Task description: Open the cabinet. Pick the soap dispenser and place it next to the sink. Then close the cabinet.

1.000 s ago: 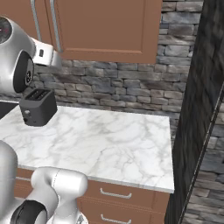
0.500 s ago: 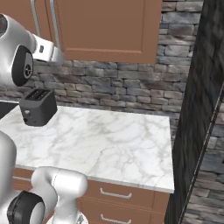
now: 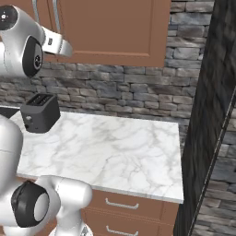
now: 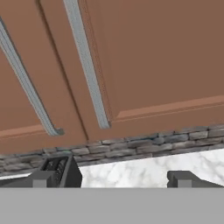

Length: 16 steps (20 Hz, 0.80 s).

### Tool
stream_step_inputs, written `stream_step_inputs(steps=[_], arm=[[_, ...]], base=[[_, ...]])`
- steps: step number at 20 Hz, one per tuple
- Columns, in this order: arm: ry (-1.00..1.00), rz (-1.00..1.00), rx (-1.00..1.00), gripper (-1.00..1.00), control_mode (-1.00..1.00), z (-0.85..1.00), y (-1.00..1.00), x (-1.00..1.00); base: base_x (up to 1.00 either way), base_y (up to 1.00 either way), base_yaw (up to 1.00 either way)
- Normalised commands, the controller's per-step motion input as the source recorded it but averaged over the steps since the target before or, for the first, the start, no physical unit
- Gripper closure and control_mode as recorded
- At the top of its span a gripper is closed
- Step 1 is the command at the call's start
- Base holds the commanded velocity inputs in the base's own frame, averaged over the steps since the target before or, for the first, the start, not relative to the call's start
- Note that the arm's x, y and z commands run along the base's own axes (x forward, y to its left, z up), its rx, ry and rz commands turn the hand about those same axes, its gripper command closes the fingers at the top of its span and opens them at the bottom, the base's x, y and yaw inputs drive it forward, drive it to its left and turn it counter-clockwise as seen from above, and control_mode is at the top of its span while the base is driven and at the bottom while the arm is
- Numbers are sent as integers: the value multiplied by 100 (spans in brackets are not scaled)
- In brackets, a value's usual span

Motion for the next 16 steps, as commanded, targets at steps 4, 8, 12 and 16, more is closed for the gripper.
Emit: stream_step_inputs(steps=[4,8,12,16], arm=[[0,0,0,-100,-100,18,0,51],[0,0,0,-100,-100,9,0,47],[0,4,0,-100,-100,4,10,37],[0,4,0,-100,-100,0,14,25]], base=[[0,0,0],[0,0,0],[0,0,0],[0,0,0]])
